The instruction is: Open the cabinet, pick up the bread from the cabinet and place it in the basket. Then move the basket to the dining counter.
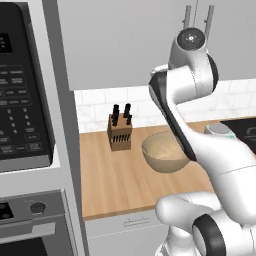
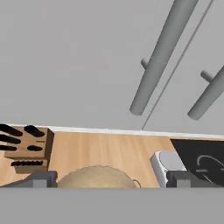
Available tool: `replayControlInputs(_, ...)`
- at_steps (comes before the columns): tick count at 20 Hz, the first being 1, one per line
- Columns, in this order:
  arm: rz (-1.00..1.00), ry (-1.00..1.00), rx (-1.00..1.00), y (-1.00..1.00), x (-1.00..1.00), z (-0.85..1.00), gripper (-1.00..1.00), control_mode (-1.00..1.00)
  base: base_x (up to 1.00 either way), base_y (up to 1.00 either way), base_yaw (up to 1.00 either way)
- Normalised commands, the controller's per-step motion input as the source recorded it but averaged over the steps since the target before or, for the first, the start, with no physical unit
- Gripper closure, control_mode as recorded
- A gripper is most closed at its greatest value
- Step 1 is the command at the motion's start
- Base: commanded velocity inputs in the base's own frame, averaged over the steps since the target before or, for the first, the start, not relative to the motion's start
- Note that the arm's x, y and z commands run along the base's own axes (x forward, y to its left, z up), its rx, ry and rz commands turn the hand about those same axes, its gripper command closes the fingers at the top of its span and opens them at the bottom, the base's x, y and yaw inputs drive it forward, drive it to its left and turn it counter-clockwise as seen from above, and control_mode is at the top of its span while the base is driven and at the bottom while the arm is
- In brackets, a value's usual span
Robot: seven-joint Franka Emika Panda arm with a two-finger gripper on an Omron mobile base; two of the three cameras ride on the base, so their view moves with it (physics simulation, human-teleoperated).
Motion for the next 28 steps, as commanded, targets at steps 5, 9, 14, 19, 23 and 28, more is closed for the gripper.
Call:
replayControlInputs(5, 0.13, -0.18, 0.02, -0.3, 0.13, 0.28, -1.0, -1.0, 0.0, 0.0, 0.0)
replayControlInputs(9, 0.12, -0.13, 0.01, -0.23, 0.2, 0.1, -1.0, -1.0, 0.0, 0.0, 0.0)
replayControlInputs(14, 0.14, -0.05, 0.01, -0.1, 0.53, 0.0, -1.0, -1.0, 0.0, 0.0, 0.0)
replayControlInputs(19, 0.03, 0.0, 0.0, -0.15, 0.57, 0.0, -1.0, -1.0, 0.0, 0.0, 0.0)
replayControlInputs(23, 0.0, -0.01, 0.0, -0.09, 0.65, 0.0, -1.0, -1.0, 0.0, 0.0, 0.0)
replayControlInputs(28, 0.0, 0.0, 0.0, -0.03, 0.69, -0.03, -1.0, -1.0, 0.0, 0.0, 0.0)
